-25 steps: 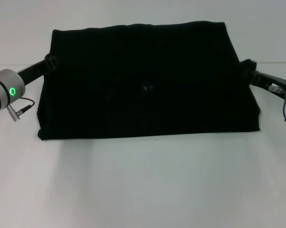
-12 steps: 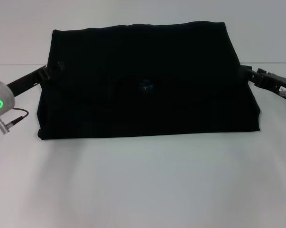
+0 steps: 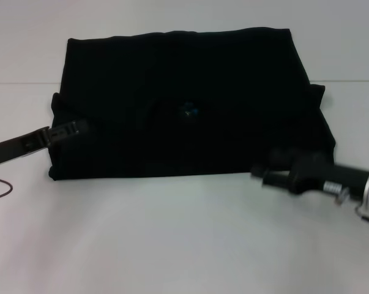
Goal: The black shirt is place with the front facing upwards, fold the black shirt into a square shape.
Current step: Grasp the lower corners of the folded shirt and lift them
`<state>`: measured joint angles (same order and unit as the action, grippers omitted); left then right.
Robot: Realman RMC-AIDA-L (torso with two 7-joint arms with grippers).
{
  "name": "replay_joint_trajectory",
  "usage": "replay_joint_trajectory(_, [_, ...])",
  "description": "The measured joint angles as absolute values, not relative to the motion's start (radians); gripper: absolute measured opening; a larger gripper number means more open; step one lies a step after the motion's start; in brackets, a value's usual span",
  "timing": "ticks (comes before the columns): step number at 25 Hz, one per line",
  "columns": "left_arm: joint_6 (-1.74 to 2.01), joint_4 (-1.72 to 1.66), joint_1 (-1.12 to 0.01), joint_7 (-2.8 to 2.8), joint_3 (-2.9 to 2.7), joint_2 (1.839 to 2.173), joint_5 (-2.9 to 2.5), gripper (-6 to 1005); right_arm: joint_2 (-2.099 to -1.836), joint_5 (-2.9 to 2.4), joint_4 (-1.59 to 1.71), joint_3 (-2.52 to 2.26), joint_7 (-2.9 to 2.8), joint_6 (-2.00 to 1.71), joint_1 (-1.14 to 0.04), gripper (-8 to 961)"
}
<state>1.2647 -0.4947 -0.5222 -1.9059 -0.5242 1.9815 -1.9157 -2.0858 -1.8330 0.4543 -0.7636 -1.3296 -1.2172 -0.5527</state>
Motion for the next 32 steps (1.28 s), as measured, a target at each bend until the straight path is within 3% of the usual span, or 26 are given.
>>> replay_joint_trajectory(20, [0.951, -0.485, -0.550, -1.908, -0.558, 2.015, -2.047, 795, -2.097, -1.837, 0.402, -0.859, -1.217, -1.221, -0.559, 777])
replay_joint_trajectory(32, [0.935, -0.464, -0.552, -1.920, -0.594, 2.016, -2.048, 767, -2.097, -1.831, 0.405, -0.857, -1.227, -1.220, -0.565, 775])
